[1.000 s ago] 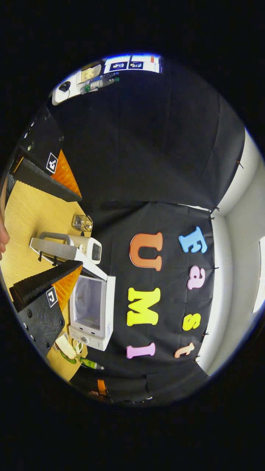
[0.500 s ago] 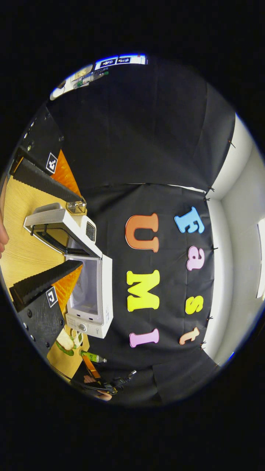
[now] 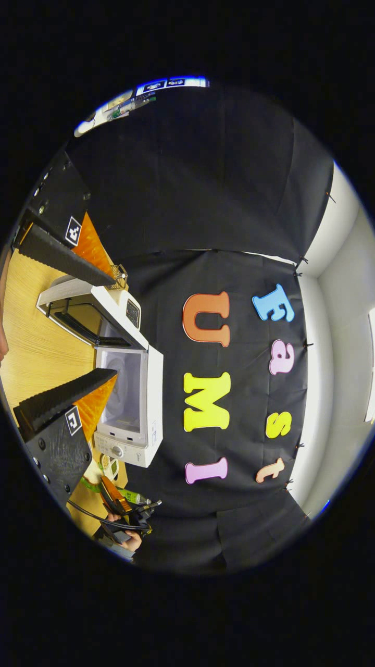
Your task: Open the microwave oven with the left hand, put the food in, and close the microwave oven.
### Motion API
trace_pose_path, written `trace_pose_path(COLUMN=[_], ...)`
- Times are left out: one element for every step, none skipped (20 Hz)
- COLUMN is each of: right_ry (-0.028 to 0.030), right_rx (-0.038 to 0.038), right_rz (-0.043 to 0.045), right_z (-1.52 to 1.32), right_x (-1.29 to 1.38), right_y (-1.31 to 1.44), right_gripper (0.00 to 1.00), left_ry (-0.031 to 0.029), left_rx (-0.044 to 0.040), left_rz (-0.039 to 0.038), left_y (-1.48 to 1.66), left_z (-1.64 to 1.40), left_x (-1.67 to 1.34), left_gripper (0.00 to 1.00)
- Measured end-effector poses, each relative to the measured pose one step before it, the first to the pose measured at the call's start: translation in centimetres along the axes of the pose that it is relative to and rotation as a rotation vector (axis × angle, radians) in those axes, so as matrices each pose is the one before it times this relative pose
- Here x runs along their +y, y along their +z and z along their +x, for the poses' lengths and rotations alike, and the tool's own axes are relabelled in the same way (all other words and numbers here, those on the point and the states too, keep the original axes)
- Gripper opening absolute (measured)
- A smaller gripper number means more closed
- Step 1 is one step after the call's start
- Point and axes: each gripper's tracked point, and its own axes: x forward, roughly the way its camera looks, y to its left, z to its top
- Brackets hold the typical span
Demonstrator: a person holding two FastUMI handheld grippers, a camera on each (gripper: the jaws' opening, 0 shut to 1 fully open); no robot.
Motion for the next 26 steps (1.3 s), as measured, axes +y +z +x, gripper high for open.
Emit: trace_pose_path(right_ry=[0.02479, 0.01680, 0.00475, -0.00160, -0.00370, -0.00497, -0.00992, -0.01083, -0.00788, -0.00712, -0.01402, -0.02300, -0.03546, -0.04180, -0.03873, -0.02972, -0.02508, -0.02443, -0.02527, -0.02310, -0.01720, -0.02035, -0.02106, -0.01129, -0.00207, 0.00461], right_rx=[0.03510, 0.02732, 0.01216, -0.00158, -0.00563, -0.00502, -0.01687, -0.01856, -0.02020, -0.02221, -0.02471, -0.03400, -0.03764, -0.05320, -0.05455, -0.04507, -0.04164, -0.03857, -0.03573, -0.04118, -0.03815, -0.04583, -0.04605, -0.03181, -0.02637, -0.02019], right_rz=[0.01155, 0.01932, 0.02231, 0.00853, -0.00964, -0.01114, -0.01710, -0.02350, -0.02268, -0.02697, -0.03454, -0.04538, -0.06080, -0.05549, -0.05052, -0.05760, -0.05850, -0.05969, -0.06134, -0.06624, -0.05454, -0.06107, -0.06025, -0.03756, -0.02796, -0.02377], right_z=[0.440, 0.114, 0.248, -0.225, -0.124, -0.490, -0.450, -0.573, -0.663, -0.716, -0.738, -0.627, -0.569, -0.704, -0.613, -0.579, -0.411, -0.332, -0.209, -0.256, -0.182, 0.060, 0.173, 0.072, 0.166, 0.660], right_x=[0.282, 0.040, 0.210, 0.225, 0.226, 0.504, 0.577, 0.652, 0.807, 0.966, 0.839, 0.781, 0.595, 0.547, 0.666, 0.952, 1.013, 1.074, 1.141, 1.328, 1.246, 1.350, 1.550, 1.186, 1.604, 1.607], right_y=[-0.632, -0.738, -0.288, -0.203, -0.062, -0.266, -0.068, -0.123, 0.004, -0.035, 0.081, 0.083, 0.275, 0.448, 0.557, 0.215, 0.283, 0.203, 0.239, 0.219, 0.472, 0.466, 0.526, 0.295, 0.385, 0.286], right_gripper=[0.62, 0.56, 0.42, 0.30, 0.30, 0.29, 0.35, 0.35, 0.35, 0.35, 0.35, 0.35, 0.35, 0.35, 0.35, 0.35, 0.35, 0.35, 0.35, 0.35, 0.35, 0.35, 0.35, 0.34, 0.34, 0.27], left_ry=[-0.00193, -0.00330, -0.00696, -0.00744, -0.00631, -0.00674, -0.00796, -0.00731, -0.00102, 0.00314, -0.00528, -0.01008, -0.00535, -0.00625, -0.00674, -0.00173, 0.00482, 0.01186, 0.00582, -0.00452, -0.00898, -0.01031, -0.01456, -0.00782, -0.00047, -0.00030], left_rx=[-0.00220, -0.00032, 0.00177, -0.00258, -0.00183, -0.00438, -0.00525, -0.00395, -0.00618, -0.00384, 0.00255, 0.00407, 0.00064, 0.00587, 0.00672, 0.00265, -0.00310, -0.01008, -0.01455, -0.01410, -0.01066, -0.00877, -0.00112, 0.00319, -0.00061, 0.00265], left_rz=[0.00313, -0.00048, -0.00192, -0.00215, -0.00285, -0.00331, -0.00181, 0.00043, -0.00016, -0.00263, -0.00270, -0.00187, -0.00206, 0.00016, 0.00217, 0.00128, -0.00163, -0.00451, -0.00315, -0.00411, -0.00751, -0.00911, -0.00469, 0.00034, 0.00256, 0.00392], left_y=[0.156, 0.076, 0.076, 0.151, 0.065, 0.050, 0.065, 0.016, -0.047, -0.104, -0.265, -0.319, -0.195, -0.413, -0.398, -0.238, -0.062, 0.156, 0.301, 0.256, 0.175, 0.145, 0.008, -0.128, 0.020, -0.053], left_z=[-0.109, -0.041, -0.119, -0.046, -0.214, -0.163, -0.161, -0.047, -0.136, 0.047, -0.044, -0.021, 0.048, 0.070, 0.008, -0.013, -0.025, -0.201, -0.073, -0.254, -0.279, -0.268, -0.125, -0.099, -0.108, 0.004], left_x=[-0.063, -0.130, -0.098, -0.223, -0.106, 0.027, -0.036, 0.044, 0.210, 0.212, 0.180, 0.044, 0.261, 0.195, 0.208, 0.502, 0.530, 0.611, 0.533, 0.093, 0.116, 0.131, -0.076, 0.037, 0.269, 0.161], left_gripper=[0.95, 0.95, 0.95, 0.84, 0.84, 0.84, 0.95, 0.95, 0.84, 0.84, 0.84, 0.95, 0.95, 0.95, 0.95, 0.95, 0.95, 0.95, 0.95, 0.95, 0.95, 0.82, 0.80, 0.93, 0.93, 0.93])
